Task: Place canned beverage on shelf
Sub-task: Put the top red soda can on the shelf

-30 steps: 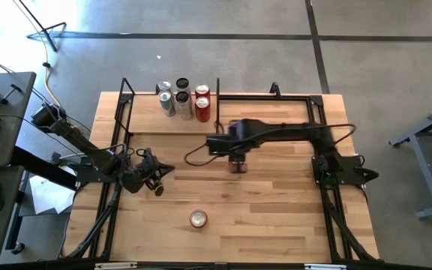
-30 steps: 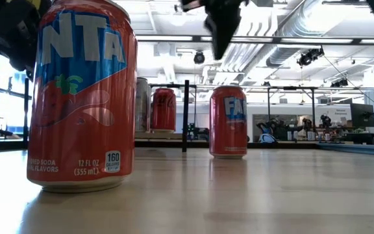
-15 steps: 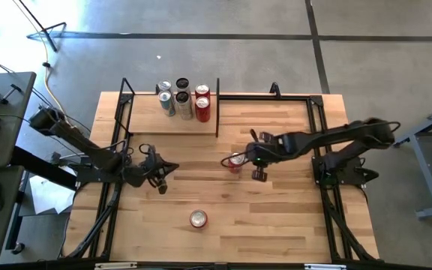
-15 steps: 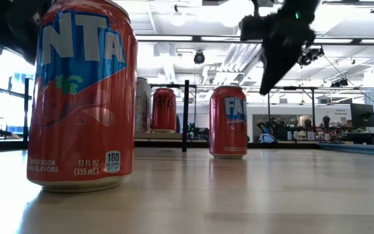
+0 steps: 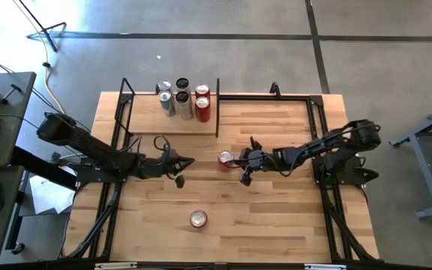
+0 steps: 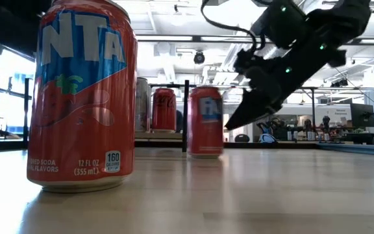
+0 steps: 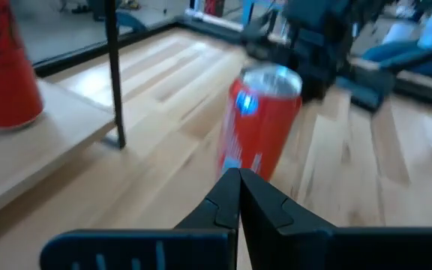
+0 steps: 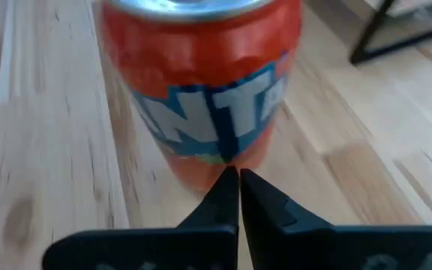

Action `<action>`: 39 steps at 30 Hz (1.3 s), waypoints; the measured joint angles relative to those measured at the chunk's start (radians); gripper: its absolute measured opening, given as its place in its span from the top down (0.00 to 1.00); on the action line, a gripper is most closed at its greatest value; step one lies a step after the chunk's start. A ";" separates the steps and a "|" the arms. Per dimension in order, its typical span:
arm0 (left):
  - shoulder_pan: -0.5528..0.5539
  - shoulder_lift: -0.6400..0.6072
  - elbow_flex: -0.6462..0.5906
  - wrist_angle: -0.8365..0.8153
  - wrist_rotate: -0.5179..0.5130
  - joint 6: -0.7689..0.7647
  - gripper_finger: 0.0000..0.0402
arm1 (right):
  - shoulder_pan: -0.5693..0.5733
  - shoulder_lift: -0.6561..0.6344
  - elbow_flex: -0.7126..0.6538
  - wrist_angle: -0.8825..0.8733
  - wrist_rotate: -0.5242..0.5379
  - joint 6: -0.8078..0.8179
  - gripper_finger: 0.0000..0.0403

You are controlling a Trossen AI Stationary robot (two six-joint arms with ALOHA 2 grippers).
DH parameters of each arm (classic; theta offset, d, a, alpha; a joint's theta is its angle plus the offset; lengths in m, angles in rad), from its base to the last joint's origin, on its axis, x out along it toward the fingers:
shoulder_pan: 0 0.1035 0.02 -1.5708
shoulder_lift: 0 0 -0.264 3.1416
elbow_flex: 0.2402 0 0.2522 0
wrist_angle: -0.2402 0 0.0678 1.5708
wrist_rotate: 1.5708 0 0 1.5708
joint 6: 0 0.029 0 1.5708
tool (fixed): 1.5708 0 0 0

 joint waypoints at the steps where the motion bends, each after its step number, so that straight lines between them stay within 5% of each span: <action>1: 0.021 0.022 0.000 0.047 0.021 0.013 1.00 | 0.000 0.028 0.010 0.032 0.000 -0.007 1.00; 5: 0.094 0.081 0.001 0.149 0.116 0.068 0.99 | 0.000 0.137 0.070 0.129 -0.021 -0.015 1.00; 10: 0.124 0.089 0.001 0.148 0.138 0.072 0.90 | 0.021 0.186 0.165 0.036 -0.077 -0.046 1.00; 18: 0.079 0.088 0.001 0.125 0.134 0.039 0.63 | 0.032 0.134 0.164 -0.066 0.100 -0.036 1.00; 26: 0.074 0.103 0.007 0.105 0.097 0.017 0.39 | 0.018 0.203 0.129 0.244 0.119 -0.031 1.00; 33: 0.091 0.107 0.019 0.101 0.080 0.035 0.35 | 0.018 0.270 0.130 0.405 0.042 -0.068 1.00; 39: 0.097 0.107 0.019 0.101 0.104 0.065 0.35 | 0.006 0.266 0.130 0.426 0.101 -0.102 1.00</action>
